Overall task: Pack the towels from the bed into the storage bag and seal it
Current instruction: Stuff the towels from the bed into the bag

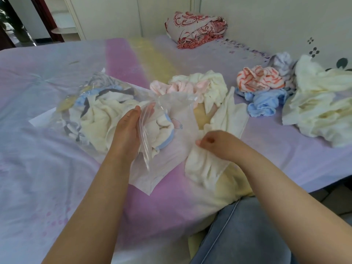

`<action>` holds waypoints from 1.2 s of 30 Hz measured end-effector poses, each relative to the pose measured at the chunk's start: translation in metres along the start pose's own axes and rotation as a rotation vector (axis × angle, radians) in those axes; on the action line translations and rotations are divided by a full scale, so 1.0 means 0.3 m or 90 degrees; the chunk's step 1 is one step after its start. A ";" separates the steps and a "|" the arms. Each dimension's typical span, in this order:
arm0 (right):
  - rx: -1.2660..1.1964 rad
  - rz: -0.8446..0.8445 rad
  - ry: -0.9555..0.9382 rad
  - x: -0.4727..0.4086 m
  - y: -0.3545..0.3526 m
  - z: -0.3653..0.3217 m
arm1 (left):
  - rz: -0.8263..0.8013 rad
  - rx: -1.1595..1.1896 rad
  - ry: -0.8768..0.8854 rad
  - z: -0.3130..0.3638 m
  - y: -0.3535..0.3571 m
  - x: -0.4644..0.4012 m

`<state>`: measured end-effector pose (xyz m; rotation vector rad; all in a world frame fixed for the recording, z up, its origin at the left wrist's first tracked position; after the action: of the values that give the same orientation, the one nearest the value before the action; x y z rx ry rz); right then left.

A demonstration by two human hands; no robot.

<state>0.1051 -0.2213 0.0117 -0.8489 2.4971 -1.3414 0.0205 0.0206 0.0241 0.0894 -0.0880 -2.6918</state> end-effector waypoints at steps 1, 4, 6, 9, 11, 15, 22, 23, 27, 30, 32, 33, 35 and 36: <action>0.069 0.071 0.052 -0.032 -0.008 0.031 | -0.001 0.001 0.001 -0.003 -0.001 -0.001; 0.197 0.052 0.187 -0.110 0.000 0.152 | -0.008 -0.001 0.004 -0.012 -0.008 -0.005; 0.229 0.051 0.197 -0.135 0.013 0.205 | -0.008 -0.016 -0.002 -0.014 -0.010 -0.006; 0.208 0.123 0.146 -0.131 0.019 0.205 | -0.008 -0.026 -0.003 -0.015 -0.011 -0.002; 0.202 0.138 0.104 -0.115 0.012 0.180 | -0.003 -0.031 0.019 -0.013 -0.018 0.002; -0.087 0.273 0.092 -0.059 -0.087 0.031 | -0.011 -0.006 0.030 -0.001 -0.029 0.005; -0.412 0.208 -0.201 0.034 0.030 -0.305 | -0.060 0.190 0.003 0.037 -0.038 0.027; -0.315 0.088 -0.195 0.033 0.082 -0.320 | -0.060 0.195 -0.003 0.041 -0.040 0.030; 0.085 -0.072 -0.101 0.020 0.216 -0.277 | -0.053 0.171 -0.021 0.050 -0.055 0.046; 0.213 0.180 -0.020 0.024 0.205 -0.213 | -0.059 0.144 -0.032 0.042 -0.064 0.053; 0.125 0.089 0.058 0.033 0.179 -0.160 | -0.069 0.115 -0.011 0.043 -0.055 0.056; 0.092 -0.005 0.092 0.032 0.175 -0.133 | -0.075 0.103 -0.003 0.044 -0.049 0.055; 0.136 -0.115 0.089 0.024 0.185 -0.099 | -0.080 0.088 0.006 0.044 -0.037 0.054; 0.168 -0.091 0.054 0.015 0.192 -0.098 | -0.079 0.080 0.007 0.042 -0.034 0.053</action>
<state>0.0665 -0.1783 -0.0176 -0.9412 2.2842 -1.7405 0.0009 0.0236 0.0352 0.1539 -0.2568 -2.8069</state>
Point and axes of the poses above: each hand's wrist, its own x-axis away from the middle knuckle, its own y-axis out of the palm, z = x × y, the point moved 1 cm from there along -x, towards the middle knuckle, and after that the axes turned 6 degrees about -y, right-handed, at the moved point
